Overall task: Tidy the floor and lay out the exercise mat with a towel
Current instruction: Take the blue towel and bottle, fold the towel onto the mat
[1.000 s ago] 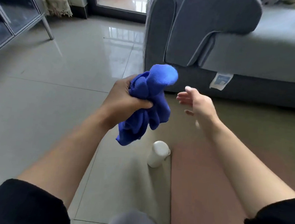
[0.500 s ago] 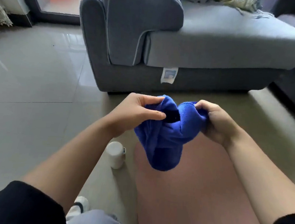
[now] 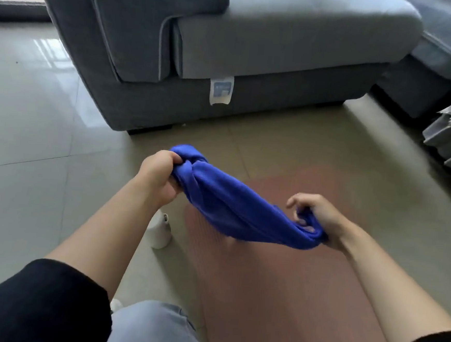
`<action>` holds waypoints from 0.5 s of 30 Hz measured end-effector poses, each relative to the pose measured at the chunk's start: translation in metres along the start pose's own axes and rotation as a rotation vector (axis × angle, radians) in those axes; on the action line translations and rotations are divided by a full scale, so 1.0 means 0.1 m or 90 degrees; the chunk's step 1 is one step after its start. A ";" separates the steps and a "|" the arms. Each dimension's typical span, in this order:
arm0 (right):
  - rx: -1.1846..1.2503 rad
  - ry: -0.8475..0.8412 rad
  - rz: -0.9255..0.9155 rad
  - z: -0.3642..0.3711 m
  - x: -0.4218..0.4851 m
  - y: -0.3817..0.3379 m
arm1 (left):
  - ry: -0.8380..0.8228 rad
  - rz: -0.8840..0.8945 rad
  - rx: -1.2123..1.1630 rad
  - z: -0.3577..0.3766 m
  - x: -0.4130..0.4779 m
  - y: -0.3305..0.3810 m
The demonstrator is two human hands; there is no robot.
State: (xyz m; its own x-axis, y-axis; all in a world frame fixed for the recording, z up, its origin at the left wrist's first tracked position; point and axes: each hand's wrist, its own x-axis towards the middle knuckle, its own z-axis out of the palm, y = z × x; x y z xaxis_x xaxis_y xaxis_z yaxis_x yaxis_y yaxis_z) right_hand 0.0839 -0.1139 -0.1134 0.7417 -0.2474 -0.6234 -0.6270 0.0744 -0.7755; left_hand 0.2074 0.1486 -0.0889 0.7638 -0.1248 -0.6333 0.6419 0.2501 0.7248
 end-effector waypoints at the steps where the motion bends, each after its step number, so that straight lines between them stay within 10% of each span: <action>1: -0.088 -0.082 0.072 0.05 -0.03 0.07 | -0.012 -0.013 -0.008 0.01 -0.01 -0.02; 10: -0.289 -0.299 0.237 0.75 -0.03 0.43 | -0.204 -0.052 -0.020 0.09 -0.12 -0.09; 15: -0.036 -0.316 0.200 1.04 0.04 0.57 | -0.271 -0.043 -0.021 0.11 -0.09 -0.09</action>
State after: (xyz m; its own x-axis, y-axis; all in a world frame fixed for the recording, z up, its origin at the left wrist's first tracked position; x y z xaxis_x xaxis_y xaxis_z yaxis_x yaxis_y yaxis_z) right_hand 0.0752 -0.0102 -0.1706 0.5323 0.2607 -0.8054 -0.8365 0.0156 -0.5477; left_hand 0.1950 0.1370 -0.0870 0.6841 -0.5255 -0.5058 0.6944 0.2569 0.6722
